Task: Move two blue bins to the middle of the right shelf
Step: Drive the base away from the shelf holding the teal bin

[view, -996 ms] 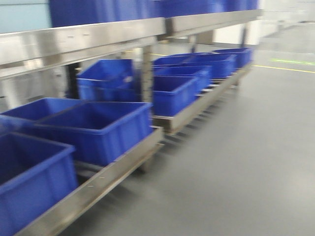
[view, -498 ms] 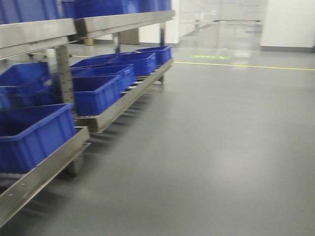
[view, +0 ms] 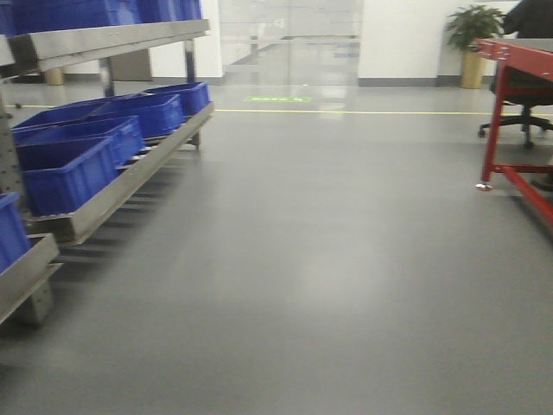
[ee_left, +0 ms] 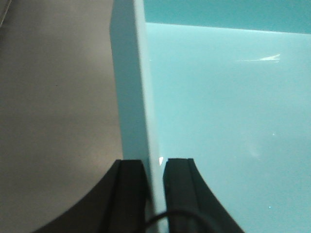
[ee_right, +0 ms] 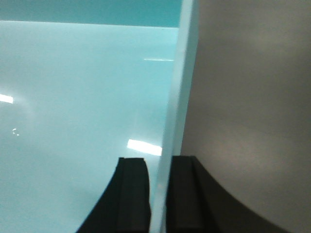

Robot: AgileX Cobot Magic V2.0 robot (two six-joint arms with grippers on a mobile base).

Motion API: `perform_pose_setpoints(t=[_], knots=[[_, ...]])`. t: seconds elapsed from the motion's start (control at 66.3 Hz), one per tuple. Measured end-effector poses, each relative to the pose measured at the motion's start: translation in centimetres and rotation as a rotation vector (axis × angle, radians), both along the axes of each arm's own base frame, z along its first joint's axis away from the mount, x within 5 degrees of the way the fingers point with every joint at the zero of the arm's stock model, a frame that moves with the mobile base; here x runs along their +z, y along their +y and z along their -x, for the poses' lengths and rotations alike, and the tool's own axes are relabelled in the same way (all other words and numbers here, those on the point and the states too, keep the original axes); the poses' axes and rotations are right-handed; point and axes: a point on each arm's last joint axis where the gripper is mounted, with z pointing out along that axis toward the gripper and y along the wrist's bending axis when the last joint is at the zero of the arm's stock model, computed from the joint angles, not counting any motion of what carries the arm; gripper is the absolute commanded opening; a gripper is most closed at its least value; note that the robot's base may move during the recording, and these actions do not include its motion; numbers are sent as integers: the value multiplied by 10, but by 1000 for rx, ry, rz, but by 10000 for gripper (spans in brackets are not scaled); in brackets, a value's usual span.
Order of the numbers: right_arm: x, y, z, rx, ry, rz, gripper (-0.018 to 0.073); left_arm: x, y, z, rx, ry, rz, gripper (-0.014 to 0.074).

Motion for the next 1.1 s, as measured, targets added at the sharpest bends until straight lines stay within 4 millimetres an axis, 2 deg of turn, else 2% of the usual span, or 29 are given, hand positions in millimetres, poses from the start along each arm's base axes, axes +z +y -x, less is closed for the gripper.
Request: perform_pose_setpoints(t=[1.101], knots=[[0, 0, 0, 0, 0, 0, -153, 0, 0, 0, 1, 0, -1, -111]])
